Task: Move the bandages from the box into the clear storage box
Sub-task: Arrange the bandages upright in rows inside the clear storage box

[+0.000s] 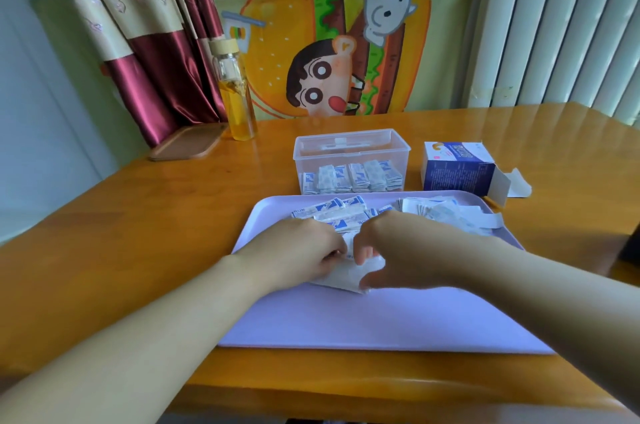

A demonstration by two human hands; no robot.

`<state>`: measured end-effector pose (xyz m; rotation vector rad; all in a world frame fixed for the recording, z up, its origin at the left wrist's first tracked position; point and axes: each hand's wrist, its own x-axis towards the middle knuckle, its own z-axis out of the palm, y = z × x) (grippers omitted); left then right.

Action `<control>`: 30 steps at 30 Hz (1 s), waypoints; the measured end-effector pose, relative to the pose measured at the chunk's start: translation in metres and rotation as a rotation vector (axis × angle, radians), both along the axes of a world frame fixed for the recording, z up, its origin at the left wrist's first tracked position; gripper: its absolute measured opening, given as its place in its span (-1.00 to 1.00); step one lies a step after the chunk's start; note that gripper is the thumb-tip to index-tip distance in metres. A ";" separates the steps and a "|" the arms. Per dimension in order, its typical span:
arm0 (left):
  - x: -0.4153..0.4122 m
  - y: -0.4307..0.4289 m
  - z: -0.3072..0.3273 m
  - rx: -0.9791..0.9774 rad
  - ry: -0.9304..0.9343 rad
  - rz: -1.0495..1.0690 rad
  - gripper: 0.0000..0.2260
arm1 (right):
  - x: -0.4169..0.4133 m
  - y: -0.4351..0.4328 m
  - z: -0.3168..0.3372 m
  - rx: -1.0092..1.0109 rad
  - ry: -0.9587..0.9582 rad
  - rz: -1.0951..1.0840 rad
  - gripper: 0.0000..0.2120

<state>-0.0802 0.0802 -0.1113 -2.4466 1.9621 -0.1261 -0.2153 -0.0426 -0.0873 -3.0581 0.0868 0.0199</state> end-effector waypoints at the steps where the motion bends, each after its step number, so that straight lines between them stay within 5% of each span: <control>1: 0.000 0.000 0.001 -0.004 -0.043 0.006 -0.80 | 0.001 -0.002 -0.002 0.022 0.012 -0.009 -0.68; 5: 0.009 0.005 -0.002 -0.064 -0.025 0.016 -0.77 | 0.003 -0.006 -0.008 0.066 0.005 -0.022 -0.61; 15: 0.026 0.003 -0.006 -0.057 0.456 0.069 -0.61 | 0.012 -0.018 -0.008 0.201 0.005 -0.083 -0.71; 24: 0.023 0.003 -0.007 -0.102 0.399 0.100 -0.77 | 0.007 -0.025 -0.012 0.122 -0.117 -0.111 -0.83; 30: 0.033 0.017 -0.005 -0.359 0.064 0.121 -0.79 | 0.001 -0.031 -0.001 0.574 -0.194 -0.190 -0.95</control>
